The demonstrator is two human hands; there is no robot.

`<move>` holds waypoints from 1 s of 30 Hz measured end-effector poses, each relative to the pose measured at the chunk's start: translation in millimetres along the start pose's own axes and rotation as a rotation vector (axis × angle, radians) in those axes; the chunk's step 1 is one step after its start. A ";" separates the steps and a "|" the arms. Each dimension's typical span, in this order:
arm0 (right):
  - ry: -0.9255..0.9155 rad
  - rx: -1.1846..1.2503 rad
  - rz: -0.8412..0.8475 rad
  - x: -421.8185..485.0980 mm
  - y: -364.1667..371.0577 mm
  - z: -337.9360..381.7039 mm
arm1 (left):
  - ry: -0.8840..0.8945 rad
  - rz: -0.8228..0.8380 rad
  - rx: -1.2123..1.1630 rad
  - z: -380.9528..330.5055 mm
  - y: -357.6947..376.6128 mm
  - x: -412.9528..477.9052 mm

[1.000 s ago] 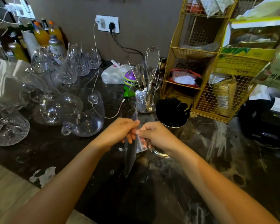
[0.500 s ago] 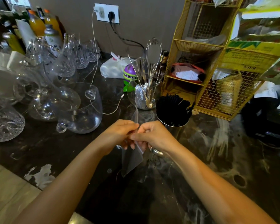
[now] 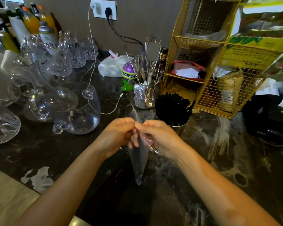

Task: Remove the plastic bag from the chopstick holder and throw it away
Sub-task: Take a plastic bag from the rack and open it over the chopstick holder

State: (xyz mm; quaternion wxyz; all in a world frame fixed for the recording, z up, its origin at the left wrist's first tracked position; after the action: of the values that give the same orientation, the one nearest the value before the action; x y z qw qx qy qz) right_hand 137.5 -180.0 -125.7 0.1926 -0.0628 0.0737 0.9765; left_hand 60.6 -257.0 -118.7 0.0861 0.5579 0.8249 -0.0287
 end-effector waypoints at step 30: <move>-0.227 -0.365 -0.445 -21.6 -22.3 18.2 | 0.155 -0.379 0.241 -13.0 -16.8 -12.0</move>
State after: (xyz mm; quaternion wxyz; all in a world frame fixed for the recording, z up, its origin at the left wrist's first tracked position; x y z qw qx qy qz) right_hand 164.2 -164.4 -107.3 0.3942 -0.0015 -0.1404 0.9082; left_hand 48.0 -272.3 -104.6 -0.0514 0.3999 0.9097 -0.0996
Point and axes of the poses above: each hand's wrist, its own x-axis towards the middle knuckle, its own y-axis out of the palm, z = x × y, the point moved 4 cm from there along x, towards the middle knuckle
